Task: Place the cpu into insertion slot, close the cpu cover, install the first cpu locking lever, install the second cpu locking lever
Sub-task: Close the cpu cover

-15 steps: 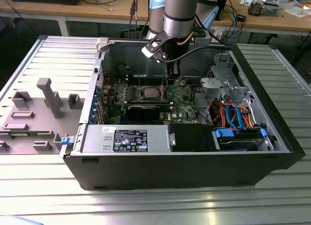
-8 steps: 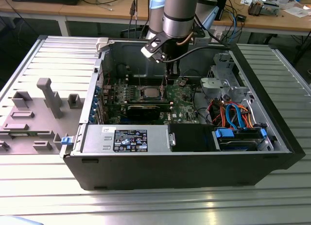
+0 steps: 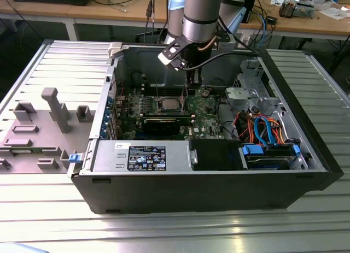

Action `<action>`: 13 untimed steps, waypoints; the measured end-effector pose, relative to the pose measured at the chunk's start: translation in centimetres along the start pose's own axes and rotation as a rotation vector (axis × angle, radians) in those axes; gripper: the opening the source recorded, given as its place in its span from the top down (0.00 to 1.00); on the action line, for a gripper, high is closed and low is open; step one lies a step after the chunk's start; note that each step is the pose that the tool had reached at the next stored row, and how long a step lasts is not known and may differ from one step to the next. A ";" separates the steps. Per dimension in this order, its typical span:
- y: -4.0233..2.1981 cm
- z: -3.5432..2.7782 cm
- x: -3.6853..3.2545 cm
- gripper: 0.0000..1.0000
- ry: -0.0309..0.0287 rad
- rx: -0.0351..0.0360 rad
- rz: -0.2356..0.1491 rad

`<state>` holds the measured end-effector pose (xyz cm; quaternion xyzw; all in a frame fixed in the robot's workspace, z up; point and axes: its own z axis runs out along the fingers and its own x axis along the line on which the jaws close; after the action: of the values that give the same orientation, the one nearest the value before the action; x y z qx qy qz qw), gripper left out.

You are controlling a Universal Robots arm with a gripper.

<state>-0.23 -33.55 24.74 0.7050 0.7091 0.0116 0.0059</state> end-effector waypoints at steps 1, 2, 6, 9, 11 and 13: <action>-0.04 0.00 0.00 0.89 -0.0001 0.0000 0.000; -0.08 0.00 0.00 0.89 -0.0001 0.0000 0.000; -0.26 -0.01 0.00 0.89 0.0000 0.0000 0.000; -0.43 -0.01 0.00 0.89 -0.0001 0.0000 0.000; -0.53 -0.01 0.00 0.89 -0.0001 0.0000 0.000; -0.65 -0.01 0.00 0.89 -0.0001 0.0000 0.000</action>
<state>-0.88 -33.55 24.74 0.7050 0.7091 0.0116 0.0059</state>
